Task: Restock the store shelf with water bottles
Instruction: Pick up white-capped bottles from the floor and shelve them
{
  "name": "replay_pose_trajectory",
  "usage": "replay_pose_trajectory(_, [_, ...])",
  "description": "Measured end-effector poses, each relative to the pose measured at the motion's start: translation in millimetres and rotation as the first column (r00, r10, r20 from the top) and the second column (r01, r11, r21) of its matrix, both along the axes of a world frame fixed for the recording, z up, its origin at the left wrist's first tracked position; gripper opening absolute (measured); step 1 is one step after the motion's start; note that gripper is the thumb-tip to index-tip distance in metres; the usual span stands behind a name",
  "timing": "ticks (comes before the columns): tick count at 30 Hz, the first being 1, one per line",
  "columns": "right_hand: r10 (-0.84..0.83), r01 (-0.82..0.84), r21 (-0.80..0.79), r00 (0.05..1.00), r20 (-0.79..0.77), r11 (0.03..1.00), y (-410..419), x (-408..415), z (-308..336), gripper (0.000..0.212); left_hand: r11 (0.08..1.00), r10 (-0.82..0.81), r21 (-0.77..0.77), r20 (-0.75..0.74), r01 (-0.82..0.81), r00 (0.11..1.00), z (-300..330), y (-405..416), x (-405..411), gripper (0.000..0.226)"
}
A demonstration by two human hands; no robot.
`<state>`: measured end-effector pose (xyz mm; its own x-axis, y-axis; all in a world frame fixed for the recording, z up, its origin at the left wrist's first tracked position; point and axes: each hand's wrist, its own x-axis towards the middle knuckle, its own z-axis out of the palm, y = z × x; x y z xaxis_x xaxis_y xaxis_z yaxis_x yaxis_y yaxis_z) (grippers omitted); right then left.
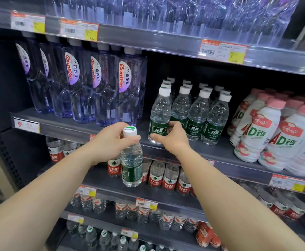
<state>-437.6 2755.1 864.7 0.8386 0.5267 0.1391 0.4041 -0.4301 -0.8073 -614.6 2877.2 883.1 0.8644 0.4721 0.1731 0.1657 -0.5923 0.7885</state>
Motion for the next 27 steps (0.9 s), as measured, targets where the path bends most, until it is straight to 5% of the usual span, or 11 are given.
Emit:
replay_pose_trajectory(4, [-0.063, 0.05, 0.231, 0.997, 0.049, 0.972, -32.5, -12.4, 12.0, 0.06, 0.999, -0.035, 0.021, 0.013, 0.034, 0.999, 13.3, -10.7, 8.5, 0.028])
replay_pose_trajectory(7, [0.333, -0.333, 0.023, 0.936, -0.116, 0.943, -59.5, -25.2, 16.0, 0.064, 0.996, -0.061, 0.063, 0.067, 0.057, 0.996, 29.1, -23.5, 20.4, 0.025])
replay_pose_trajectory(9, [0.436, -0.451, -0.117, 0.89, -0.136, 0.885, -64.2, -33.9, 11.3, 0.072, 0.995, -0.085, 0.054, 0.112, 0.079, 0.99, 40.9, -34.8, 31.0, 0.028])
replay_pose_trajectory(14, [0.311, -0.306, -0.058, 0.944, 0.112, 0.95, -76.1, -29.0, 22.6, 0.059, 0.99, -0.141, 0.006, 0.192, 0.143, 0.971, 61.0, -53.8, 54.5, 0.034])
replay_pose_trajectory(18, [0.226, -0.23, 0.031, 0.97, 0.093, 0.973, -86.3, -7.9, 42.1, 0.055, 0.996, -0.041, -0.066, 0.212, 0.056, 0.976, 56.3, -44.8, 57.6, 0.062])
replay_pose_trajectory(23, [0.123, -0.126, 0.059, 0.991, 0.058, 0.99, -74.4, 10.3, 38.9, 0.064, 0.996, 0.088, -0.038, 0.094, -0.085, 0.992, 23.7, -23.9, 51.1, 0.054])
replay_pose_trajectory(27, [0.065, -0.066, 0.042, 0.998, 0.017, 0.997, -58.4, 16.4, 25.6, 0.077, 0.986, 0.1, 0.141, -0.046, -0.092, 0.994, 5.2, -21.0, 48.9, 0.054])
